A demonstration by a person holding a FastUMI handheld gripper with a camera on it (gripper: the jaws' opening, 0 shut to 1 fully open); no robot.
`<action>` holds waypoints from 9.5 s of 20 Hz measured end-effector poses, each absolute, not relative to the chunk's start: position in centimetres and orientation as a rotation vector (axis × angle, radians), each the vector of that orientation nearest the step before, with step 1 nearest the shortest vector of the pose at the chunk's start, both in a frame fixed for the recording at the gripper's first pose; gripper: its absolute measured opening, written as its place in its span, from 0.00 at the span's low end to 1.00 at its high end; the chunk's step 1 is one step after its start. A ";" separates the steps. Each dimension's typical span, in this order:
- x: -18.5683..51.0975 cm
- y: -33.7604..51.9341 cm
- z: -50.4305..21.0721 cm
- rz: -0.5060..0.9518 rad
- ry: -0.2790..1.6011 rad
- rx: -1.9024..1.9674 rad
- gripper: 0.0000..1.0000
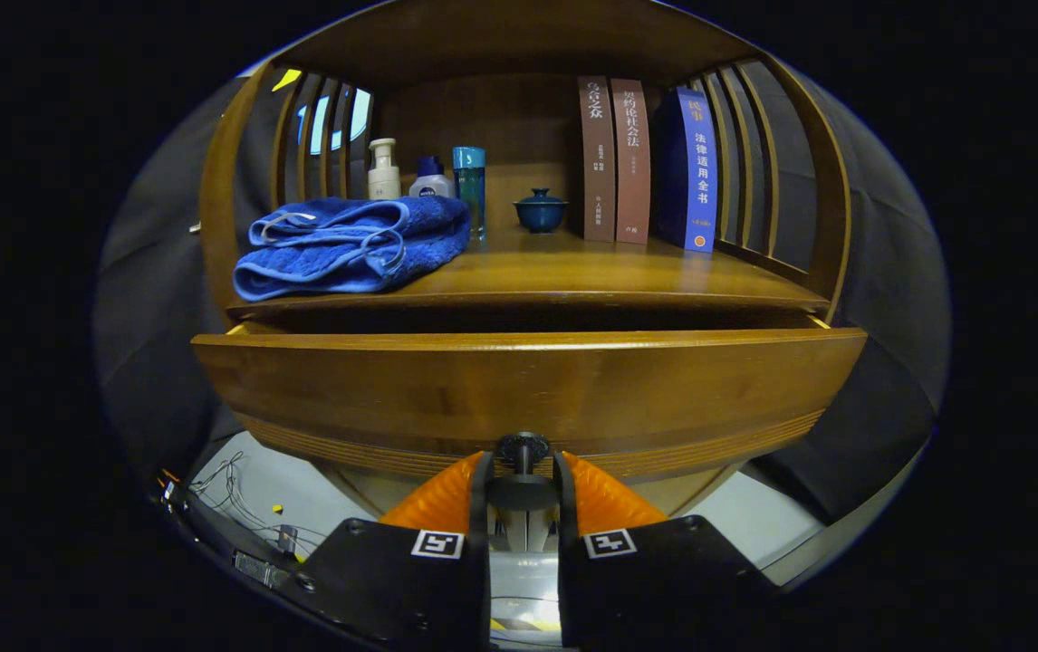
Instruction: Pull open the drawer, take out the items inside it, and place them on the countertop above the cabinet.
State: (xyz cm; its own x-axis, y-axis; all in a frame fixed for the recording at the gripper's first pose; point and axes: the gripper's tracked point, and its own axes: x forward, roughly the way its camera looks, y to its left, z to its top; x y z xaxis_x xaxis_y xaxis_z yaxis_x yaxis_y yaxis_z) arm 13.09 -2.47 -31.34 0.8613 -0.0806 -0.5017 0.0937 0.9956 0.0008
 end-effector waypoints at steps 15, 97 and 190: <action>0.8 -1.4 -30.8 -0.094 0.599 0.061 0.33; 15.1 -2.3 -18.4 0.012 0.846 0.043 0.36; 17.2 -2.8 -27.9 -0.104 0.346 0.080 1.00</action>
State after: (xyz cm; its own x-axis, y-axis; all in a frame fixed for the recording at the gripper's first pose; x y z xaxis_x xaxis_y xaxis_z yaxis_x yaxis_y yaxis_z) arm 17.23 -2.84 -27.86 0.9354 -0.0884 -0.3423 0.1157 0.9915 0.0601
